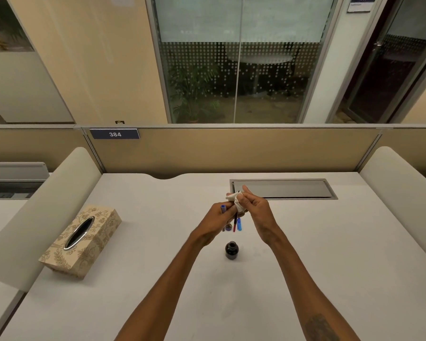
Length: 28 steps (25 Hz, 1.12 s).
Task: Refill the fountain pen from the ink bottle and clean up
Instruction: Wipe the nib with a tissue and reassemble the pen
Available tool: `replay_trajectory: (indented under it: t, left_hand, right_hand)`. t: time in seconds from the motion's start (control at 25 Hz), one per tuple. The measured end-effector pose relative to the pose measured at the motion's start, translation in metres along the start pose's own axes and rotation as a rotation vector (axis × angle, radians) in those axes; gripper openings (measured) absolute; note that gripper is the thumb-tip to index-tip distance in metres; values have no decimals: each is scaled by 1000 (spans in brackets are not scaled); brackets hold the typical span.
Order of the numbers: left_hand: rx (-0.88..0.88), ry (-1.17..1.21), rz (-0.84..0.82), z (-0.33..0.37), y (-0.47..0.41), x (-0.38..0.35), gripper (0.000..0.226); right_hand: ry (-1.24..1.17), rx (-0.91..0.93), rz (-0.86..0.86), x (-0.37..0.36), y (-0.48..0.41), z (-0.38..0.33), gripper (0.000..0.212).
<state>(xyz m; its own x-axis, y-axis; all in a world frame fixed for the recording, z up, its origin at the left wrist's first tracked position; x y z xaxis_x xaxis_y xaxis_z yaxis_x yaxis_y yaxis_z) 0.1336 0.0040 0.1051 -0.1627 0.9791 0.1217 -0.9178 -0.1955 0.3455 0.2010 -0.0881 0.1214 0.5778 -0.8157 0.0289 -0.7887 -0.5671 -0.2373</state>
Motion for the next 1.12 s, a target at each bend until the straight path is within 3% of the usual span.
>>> replay_trajectory:
  t: [0.2, 0.32, 0.52, 0.6, 0.84, 1.12]
  left_hand:
    - [-33, -40, 121, 6, 1, 3, 37]
    - [-21, -33, 226, 4, 0, 3, 36]
    - [7, 10, 370, 2, 0, 4, 32]
    - [0, 18, 345, 0, 0, 5, 32]
    - [-34, 46, -11, -1, -2, -3, 33]
    - [-68, 15, 215, 3, 1, 6, 17]
  right_hand:
    - [-35, 58, 88, 0, 0, 0, 32]
    - [86, 76, 148, 5, -2, 6, 18]
    - [244, 123, 237, 10, 0, 8, 19]
    - [222, 123, 194, 9, 0, 3, 19]
    - [114, 3, -49, 9, -3, 0, 23]
    - [71, 78, 40, 6, 1, 0, 26]
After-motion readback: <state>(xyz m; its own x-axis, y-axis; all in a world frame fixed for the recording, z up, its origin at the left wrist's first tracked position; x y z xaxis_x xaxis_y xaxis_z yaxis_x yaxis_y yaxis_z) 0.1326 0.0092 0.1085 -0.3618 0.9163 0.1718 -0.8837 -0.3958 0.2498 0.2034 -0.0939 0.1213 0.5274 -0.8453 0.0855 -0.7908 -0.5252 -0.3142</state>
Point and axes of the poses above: each hand's wrist, its own y-axis away from the middle knuckle, its own x-axis out of the back of the hand, z = x × y, the point moved 8 cm from there along -y, towards the middle knuckle, and after that the axes turned 12 degrees about x, right-handed, at the moved point
